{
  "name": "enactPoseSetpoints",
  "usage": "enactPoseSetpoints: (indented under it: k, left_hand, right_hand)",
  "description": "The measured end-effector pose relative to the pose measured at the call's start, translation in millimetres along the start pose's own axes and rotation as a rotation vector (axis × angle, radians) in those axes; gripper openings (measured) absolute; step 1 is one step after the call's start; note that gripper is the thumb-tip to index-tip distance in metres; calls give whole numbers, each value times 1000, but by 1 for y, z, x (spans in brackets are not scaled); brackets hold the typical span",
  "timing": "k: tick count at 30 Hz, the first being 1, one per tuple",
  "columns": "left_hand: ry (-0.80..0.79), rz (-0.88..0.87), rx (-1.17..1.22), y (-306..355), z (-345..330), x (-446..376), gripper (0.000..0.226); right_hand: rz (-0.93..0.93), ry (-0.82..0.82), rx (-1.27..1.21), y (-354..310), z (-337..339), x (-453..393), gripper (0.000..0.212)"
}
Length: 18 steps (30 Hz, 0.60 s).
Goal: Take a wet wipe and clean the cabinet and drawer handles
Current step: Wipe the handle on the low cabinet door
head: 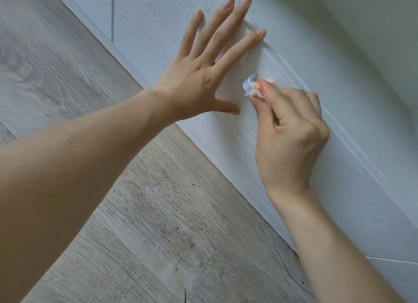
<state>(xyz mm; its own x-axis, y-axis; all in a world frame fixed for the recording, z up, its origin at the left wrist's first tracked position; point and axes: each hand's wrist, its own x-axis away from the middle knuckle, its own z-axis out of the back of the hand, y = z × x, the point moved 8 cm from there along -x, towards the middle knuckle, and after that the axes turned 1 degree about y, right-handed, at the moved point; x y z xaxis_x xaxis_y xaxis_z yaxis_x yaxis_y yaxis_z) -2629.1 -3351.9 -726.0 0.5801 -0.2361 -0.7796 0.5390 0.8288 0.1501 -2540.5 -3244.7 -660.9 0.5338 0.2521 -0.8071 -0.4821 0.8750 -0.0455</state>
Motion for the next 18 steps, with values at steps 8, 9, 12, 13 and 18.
enactPoseSetpoints:
  k: [8,9,12,13,18]
  left_hand:
    - [29,2,-32,-2,-6,1,116]
    - [38,1,-25,-3,-6,2,116]
    - [41,3,9,-4,-7,4,115]
    - [39,1,12,-4,-8,4,115]
    - [29,3,3,-4,-9,4,115]
  right_hand:
    - [54,0,67,-7,-7,-6,13]
    - [29,-1,60,-8,-7,-6,13]
    - [-23,21,70,-9,-3,-2,13]
    - [-27,19,74,-9,-4,-4,12]
    - [-88,-21,61,-8,-6,-7,15]
